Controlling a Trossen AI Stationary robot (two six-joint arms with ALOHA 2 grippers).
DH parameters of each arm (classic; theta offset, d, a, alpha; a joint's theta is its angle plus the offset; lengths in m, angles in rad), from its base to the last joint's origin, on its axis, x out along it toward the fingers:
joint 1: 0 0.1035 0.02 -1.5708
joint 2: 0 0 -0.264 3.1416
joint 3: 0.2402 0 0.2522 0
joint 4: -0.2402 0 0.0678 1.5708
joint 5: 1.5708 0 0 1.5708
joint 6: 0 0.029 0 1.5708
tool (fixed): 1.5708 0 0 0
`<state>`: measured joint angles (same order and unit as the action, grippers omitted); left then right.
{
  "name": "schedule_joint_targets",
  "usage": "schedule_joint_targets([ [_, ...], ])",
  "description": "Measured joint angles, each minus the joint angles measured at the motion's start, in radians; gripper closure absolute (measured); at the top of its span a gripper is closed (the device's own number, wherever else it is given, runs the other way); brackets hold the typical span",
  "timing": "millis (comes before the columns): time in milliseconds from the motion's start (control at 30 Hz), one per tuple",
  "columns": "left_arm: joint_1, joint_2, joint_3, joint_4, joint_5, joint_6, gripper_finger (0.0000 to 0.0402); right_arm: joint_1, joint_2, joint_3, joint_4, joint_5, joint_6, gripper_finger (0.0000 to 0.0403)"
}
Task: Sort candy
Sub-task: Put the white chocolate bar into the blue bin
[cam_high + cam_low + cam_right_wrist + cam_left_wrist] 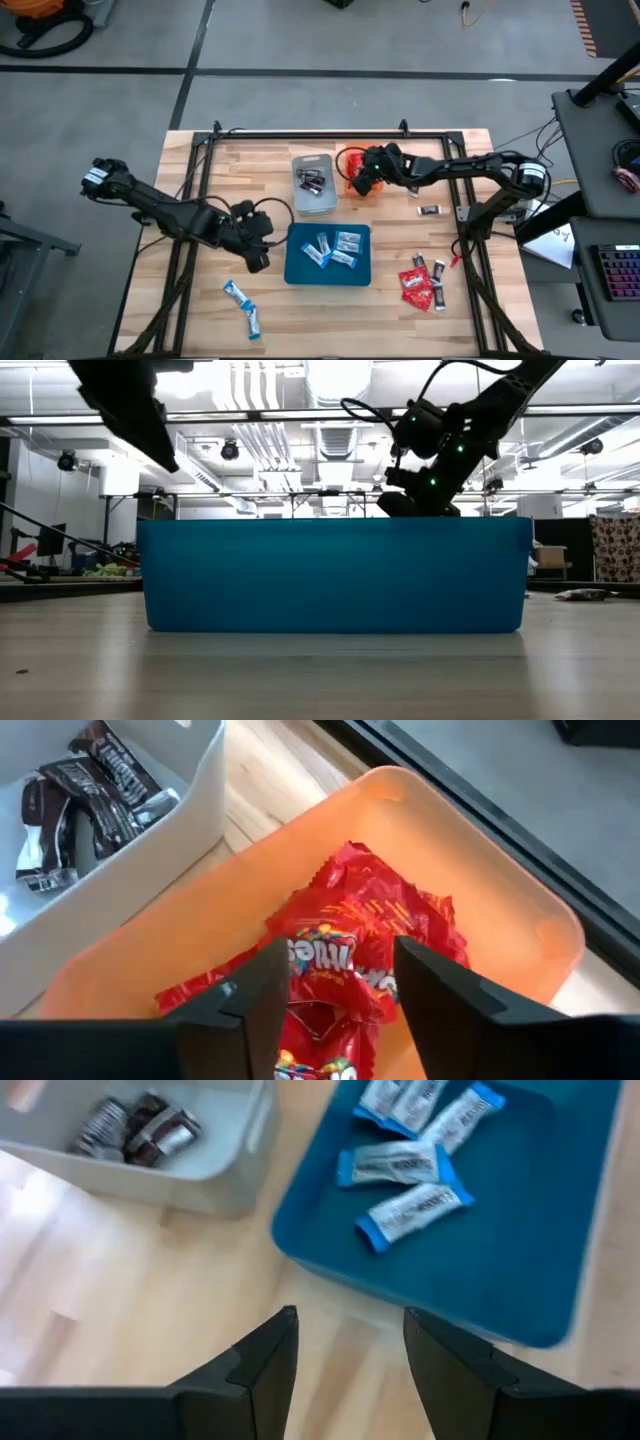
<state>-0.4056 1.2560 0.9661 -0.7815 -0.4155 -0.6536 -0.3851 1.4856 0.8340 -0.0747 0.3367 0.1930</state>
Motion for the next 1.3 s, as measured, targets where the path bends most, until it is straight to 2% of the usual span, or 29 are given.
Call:
schedule_joint_targets([
  [233,-0.093,0.000,-0.022,0.001,0.120,-0.140,0.0235,0.001,-0.045,0.081,-0.101,-0.003,-0.035,0.0207],
  [533,-0.256,0.000,-0.103,0.052,0.147,-0.363,0.0235,0.027,-0.095,0.208,-0.242,-0.004,-0.104,0.0207],
  [767,-0.408,0.016,-0.156,0.203,0.165,-0.342,0.0235,0.053,-0.134,0.323,-0.363,-0.004,-0.142,0.0204],
  [1067,-0.466,0.191,-0.131,0.205,0.174,-0.358,0.0220,0.108,-0.156,0.394,-0.466,-0.005,-0.142,0.0204],
  [1300,-0.479,0.374,-0.034,0.077,0.280,-0.343,0.0185,0.138,-0.156,0.403,-0.486,-0.004,-0.109,0.0204],
])
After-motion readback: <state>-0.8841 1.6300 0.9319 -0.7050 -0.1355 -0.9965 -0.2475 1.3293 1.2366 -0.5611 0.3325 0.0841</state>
